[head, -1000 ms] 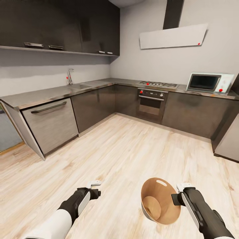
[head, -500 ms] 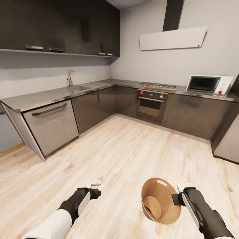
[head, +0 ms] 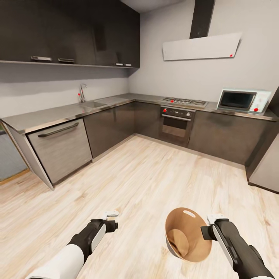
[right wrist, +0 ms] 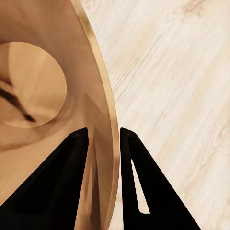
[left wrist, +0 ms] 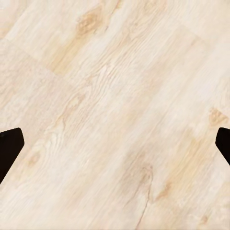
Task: Put the three can of soda from the living room inside the tash can in the kitchen.
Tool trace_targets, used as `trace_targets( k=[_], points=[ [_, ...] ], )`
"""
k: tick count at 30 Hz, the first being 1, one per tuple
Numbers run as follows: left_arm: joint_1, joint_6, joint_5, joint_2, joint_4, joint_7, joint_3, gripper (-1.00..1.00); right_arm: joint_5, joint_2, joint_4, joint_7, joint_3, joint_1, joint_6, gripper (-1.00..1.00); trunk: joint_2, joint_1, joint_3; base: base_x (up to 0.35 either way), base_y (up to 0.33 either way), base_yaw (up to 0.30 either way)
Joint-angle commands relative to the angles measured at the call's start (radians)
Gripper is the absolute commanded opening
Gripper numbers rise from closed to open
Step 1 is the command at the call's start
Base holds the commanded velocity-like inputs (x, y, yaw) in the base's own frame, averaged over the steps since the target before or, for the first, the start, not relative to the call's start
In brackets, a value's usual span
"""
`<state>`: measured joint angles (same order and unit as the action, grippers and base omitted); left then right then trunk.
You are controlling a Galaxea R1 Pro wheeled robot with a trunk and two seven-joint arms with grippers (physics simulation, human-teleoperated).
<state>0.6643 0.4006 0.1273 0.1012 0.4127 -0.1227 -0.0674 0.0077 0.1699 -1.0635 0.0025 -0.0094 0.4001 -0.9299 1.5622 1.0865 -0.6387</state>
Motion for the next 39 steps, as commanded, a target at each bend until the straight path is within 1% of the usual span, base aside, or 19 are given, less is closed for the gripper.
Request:
trace_targets(
  k=[1,24,39],
  points=[
    [0.000,0.000,0.000,0.000,0.000,0.000,0.000,1.00,-0.011,0.000,0.001,0.001,0.000,0.000,0.000,-1.00,-0.007,-0.004,0.003,0.000,0.000,0.000],
    [0.000,0.000,0.000,0.000,0.000,0.000,0.000,1.00,-0.010,0.002,0.006,0.002,0.000,0.000,0.002,-1.00,-0.168,-0.092,0.075,0.000,0.000,0.000],
    [0.000,-0.008,0.000,0.000,0.000,0.000,0.000,1.00,-0.011,0.000,0.007,0.002,0.000,0.000,0.002,-1.00,-0.168,-0.092,0.075,0.000,0.000,0.000]
  ],
)
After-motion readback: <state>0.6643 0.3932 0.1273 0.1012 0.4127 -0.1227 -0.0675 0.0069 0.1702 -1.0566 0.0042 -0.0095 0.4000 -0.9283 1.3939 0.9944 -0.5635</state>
